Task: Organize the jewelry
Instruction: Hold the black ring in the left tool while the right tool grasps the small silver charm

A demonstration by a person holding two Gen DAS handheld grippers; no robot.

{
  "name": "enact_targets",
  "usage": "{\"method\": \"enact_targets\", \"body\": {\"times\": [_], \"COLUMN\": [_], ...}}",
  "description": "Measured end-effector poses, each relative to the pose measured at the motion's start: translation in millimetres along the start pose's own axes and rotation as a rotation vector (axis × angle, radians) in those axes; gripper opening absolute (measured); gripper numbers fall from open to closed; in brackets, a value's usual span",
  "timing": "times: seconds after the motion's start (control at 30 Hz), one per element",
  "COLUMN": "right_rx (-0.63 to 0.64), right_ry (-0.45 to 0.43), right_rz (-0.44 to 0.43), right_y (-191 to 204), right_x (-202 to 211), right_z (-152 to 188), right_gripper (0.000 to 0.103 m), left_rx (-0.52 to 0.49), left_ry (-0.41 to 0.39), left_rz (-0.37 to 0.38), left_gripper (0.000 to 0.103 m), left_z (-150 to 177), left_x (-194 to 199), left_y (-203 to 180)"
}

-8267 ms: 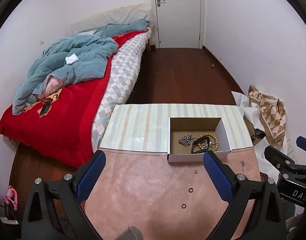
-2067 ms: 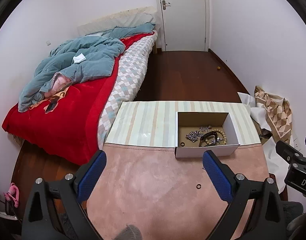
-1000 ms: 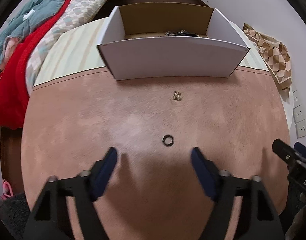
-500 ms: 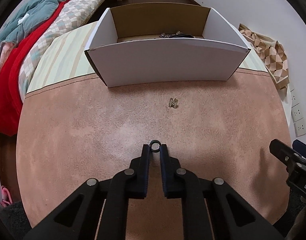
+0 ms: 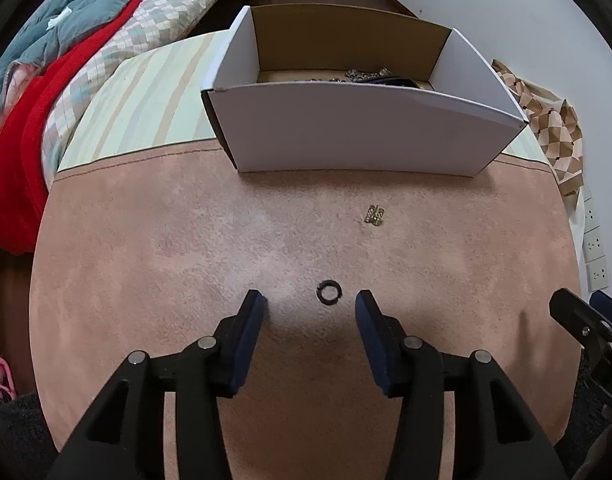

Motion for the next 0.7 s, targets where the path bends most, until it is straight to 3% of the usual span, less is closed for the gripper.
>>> {"method": "enact_targets", "body": {"times": [0.17,0.3,0.57,0.7], "right_rx": [0.002,0.004,0.012,0.032], "right_ry": [0.003,0.016,0.008,0.007], "right_rz": [-0.001,0.000,-0.023,-0.151], "right_y": [1,1,9,38], "right_x": [0,-3,-3,-2], "right_z": [0,1,-4,-10], "right_gripper": [0.087,0.083,0.083,0.083], "left_rx": [-0.001,-0.013,-0.017,0.026], "left_ry": [-0.016,-0.031,-0.033,-0.068], "left_rz": [-0.003,-0.014,-0.011,-0.052], "left_gripper": [0.042,0.010,0.010,0.010], "left_z": [-4,-7,-4,-8], "left_x": [-1,-1,4,19], "left_y": [1,2,11,46]}}
Point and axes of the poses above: each gripper's, at about its wrist camera, not at the fingertips, and x roughly against the way its jaws point, y to its left, z to its underside, the point moved 8 cm from there along -x, roughly the way its jaws point, and after that the axes turned 7 degrees about y, right-handed, at the moved point
